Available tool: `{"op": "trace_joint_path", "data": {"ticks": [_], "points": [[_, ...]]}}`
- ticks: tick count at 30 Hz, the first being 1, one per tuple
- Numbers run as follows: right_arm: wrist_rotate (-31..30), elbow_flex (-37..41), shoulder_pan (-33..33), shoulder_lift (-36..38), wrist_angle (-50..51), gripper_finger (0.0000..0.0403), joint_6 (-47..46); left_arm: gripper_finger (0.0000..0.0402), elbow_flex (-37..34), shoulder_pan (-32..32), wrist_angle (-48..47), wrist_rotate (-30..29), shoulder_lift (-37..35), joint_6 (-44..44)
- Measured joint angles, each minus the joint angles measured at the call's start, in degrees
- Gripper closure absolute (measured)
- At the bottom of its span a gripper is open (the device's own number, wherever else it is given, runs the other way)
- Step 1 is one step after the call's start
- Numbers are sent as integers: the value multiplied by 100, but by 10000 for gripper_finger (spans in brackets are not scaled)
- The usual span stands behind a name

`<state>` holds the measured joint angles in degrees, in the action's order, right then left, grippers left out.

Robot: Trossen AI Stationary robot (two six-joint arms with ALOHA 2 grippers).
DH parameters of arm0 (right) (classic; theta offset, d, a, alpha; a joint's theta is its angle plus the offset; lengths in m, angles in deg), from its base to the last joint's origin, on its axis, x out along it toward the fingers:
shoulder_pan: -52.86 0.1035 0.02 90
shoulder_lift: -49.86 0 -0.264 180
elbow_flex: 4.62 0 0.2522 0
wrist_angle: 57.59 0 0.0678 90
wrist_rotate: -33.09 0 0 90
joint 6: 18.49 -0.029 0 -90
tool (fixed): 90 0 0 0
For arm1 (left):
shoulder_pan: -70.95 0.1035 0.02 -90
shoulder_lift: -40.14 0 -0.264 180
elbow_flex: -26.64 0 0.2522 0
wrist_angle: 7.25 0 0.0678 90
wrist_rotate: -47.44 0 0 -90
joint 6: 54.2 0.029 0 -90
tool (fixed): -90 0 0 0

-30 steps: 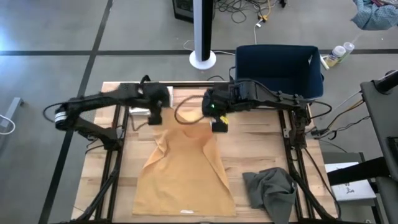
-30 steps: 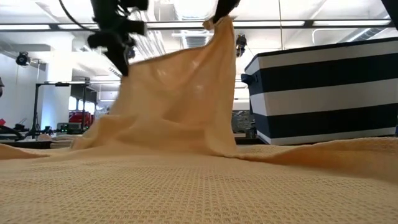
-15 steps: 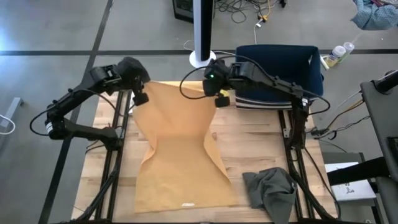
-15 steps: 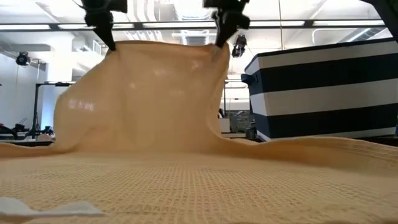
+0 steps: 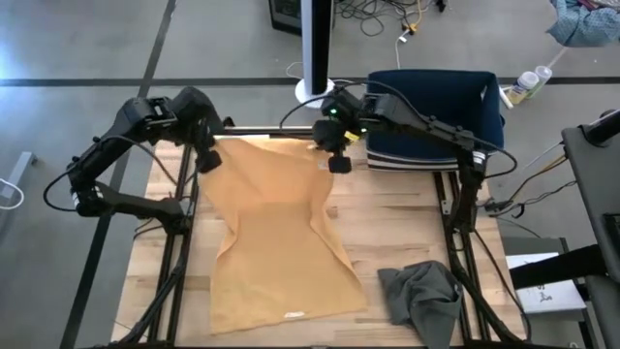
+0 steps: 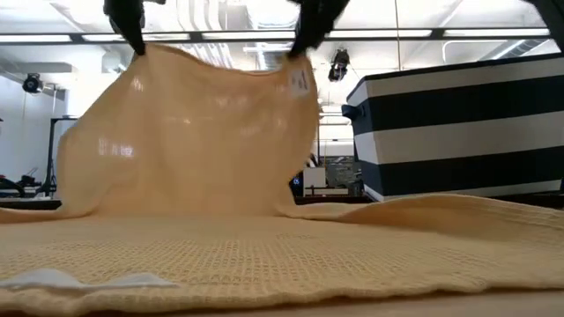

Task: Fold towel
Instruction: Fold the yellow towel

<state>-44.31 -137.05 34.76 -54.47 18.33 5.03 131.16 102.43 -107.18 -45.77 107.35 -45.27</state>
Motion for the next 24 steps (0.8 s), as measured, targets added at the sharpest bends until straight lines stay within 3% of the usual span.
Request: {"op": "trace_joint_path", "data": {"ticks": [3,8,14,20,22,24], "points": [[450,64,288,235,35,403,-557,401,-73,-540,-121,448,-84,-448],[387,431,858,412,341,403,-1028,401,-198,-1830,-397,678,-108,-1382],[473,653,1698,613,707,403,-1918,401,-253,-3597,-390,863,-191,-3092],[1190,342,2100,884,749,403,-2617,401,180,-5078,-358,534,-208,-4697],[895,299,2061,918,747,403,-2430,401,247,-5218,-306,194,-207,-4776],[73,301,1924,919,780,403,-1904,401,182,-5120,-329,-412,-211,-4659]]}}
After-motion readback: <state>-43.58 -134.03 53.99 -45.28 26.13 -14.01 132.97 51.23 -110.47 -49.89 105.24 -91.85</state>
